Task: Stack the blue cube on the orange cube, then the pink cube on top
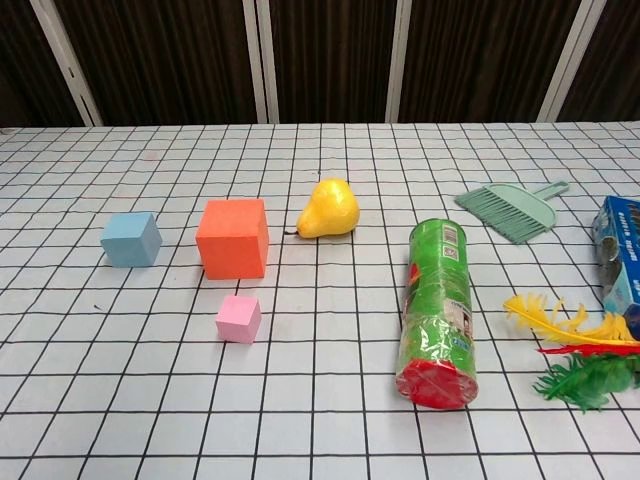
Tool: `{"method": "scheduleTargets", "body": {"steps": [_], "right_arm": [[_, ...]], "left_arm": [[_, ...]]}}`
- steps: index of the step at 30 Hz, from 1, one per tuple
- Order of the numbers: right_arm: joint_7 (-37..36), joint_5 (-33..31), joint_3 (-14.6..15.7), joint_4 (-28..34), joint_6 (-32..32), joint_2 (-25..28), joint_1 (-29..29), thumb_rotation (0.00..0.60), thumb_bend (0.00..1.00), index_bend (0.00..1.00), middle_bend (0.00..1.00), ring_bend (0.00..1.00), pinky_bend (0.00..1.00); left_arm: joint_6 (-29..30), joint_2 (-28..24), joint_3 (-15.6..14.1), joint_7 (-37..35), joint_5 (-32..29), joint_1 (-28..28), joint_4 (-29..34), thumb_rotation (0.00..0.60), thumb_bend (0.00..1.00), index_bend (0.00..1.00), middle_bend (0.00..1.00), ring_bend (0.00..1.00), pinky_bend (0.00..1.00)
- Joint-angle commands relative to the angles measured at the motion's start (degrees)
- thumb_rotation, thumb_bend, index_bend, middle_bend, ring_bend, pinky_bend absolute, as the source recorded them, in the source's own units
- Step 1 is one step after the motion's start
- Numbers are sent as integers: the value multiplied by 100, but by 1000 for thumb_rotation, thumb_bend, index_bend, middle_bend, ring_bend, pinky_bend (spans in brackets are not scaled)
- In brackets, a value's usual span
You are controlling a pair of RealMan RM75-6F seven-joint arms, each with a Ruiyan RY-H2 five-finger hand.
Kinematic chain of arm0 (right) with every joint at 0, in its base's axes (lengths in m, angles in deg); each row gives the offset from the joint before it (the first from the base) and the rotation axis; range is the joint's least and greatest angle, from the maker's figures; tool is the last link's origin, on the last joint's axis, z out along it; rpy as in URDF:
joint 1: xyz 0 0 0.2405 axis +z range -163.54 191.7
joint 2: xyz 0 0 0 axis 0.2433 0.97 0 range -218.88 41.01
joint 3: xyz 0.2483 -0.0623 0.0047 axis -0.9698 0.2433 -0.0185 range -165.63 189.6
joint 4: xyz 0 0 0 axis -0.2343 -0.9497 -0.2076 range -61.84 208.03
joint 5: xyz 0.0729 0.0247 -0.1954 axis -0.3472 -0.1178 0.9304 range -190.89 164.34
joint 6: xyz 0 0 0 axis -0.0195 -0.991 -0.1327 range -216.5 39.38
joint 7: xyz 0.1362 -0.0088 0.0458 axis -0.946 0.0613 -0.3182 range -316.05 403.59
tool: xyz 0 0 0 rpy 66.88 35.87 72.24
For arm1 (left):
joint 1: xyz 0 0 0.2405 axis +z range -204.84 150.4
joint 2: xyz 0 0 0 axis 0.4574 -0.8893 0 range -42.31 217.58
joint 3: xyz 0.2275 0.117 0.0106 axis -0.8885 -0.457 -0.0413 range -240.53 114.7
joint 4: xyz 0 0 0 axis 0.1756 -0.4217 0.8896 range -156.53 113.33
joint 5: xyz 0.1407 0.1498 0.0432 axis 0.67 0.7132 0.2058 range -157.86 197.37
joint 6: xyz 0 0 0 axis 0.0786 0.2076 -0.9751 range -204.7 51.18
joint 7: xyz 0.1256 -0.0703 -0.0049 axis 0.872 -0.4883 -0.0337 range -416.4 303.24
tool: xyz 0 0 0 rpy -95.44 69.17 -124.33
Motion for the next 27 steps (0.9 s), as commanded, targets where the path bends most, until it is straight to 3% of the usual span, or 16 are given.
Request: {"method": "scheduleTargets", "body": {"steps": [1,21,27], "right_arm": [[26,-39,12,-24,62,-7,11,600,190,56,94,161,149],[169,156,132,189,-63,81,-69,600,190,56,94,161,149],[190,163,159,224,11,91,-49,600,189,56,94,161,149]], "left_arm": [[-53,-1,-1,9,-48,-1,-10,600,206,145,168,117,220],[-23,49,-2,-106,160,-56,-9,600,206,144,172,118,220],[-430,-35,152,26,-58,-324,257,600,206,141,206,120,220]]}}
